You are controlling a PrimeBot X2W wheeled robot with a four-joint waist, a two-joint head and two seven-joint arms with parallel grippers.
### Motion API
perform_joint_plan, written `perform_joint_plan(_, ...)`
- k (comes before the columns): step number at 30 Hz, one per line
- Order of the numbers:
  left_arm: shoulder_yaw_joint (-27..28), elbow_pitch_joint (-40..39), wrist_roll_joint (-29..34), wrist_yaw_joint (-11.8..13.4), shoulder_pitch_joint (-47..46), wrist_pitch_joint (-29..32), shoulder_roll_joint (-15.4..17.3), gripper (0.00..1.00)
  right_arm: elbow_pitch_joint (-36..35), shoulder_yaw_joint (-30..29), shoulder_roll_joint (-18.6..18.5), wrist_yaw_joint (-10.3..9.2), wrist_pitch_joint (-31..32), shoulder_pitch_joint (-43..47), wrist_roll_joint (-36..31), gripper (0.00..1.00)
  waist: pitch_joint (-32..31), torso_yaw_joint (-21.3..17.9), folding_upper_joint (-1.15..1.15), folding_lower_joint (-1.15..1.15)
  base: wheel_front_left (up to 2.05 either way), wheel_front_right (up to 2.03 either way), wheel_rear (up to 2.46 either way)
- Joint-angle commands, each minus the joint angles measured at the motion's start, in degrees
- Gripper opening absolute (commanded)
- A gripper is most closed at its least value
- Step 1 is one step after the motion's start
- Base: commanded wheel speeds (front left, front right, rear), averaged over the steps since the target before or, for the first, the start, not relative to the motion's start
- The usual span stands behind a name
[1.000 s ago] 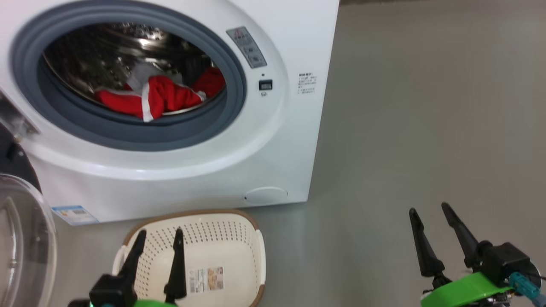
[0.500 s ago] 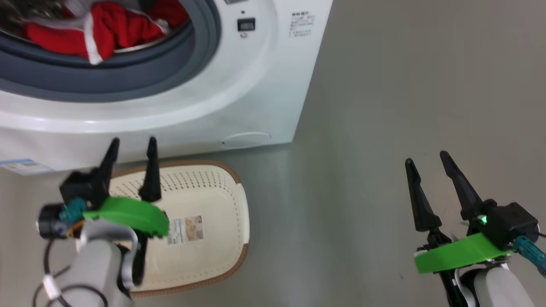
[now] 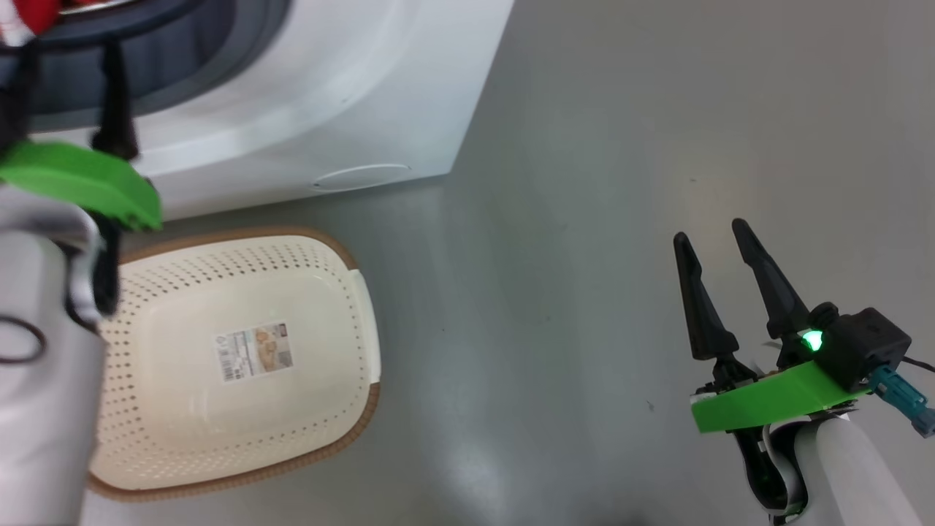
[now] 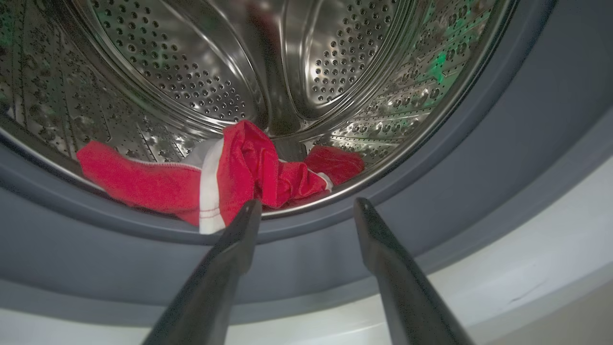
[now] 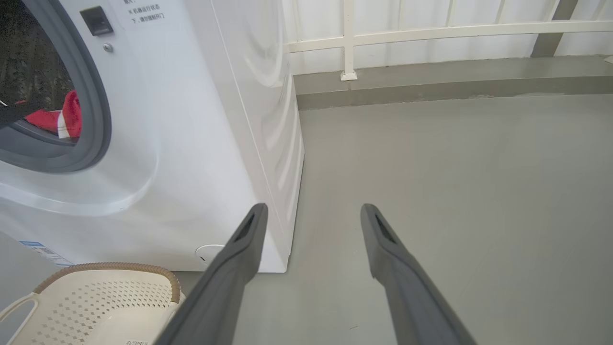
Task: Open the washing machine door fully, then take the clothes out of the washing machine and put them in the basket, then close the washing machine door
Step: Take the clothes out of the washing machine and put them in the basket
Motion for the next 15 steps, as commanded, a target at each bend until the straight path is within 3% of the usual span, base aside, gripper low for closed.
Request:
perform_joint_plan(1, 1.6, -0.1, 0.5, -0.5, -3.1, 0.4, 3.5, 1.00, -1.2, 1.6, -0.6, 0.20, -0.7, -0.8, 0.7, 1.00, 2.6, -2.5, 0.00, 0.00, 0.00, 0.00, 0.00)
perform_joint_plan(11, 1.2, 6.8, 2.4, -1.1, -15.7, 3.5, 9.9, 1.00, -2.1, 3.9, -0.6, 0.20, -0.8, -2.9, 3.3, 1.00, 5.5, -5.7, 0.00, 0.00, 0.00, 0.00, 0.00)
perform_joint_plan(12, 1.0, 9.0, 2.7, -1.7, -19.3, 5.8, 12.0, 1.00, -2.2, 4.7, -0.6, 0.20, -0.8, -3.6, 3.8, 1.00, 6.3, -6.8, 0.00, 0.00, 0.00, 0.00, 0.00)
perform_joint_plan(15, 0.8, 10.9, 2.8, -2.5, -22.4, 8.7, 13.9, 1.00, -2.3, 5.3, -0.6, 0.20, -0.8, -4.3, 4.2, 1.00, 7.2, -7.7, 0.00, 0.00, 0.00, 0.00, 0.00)
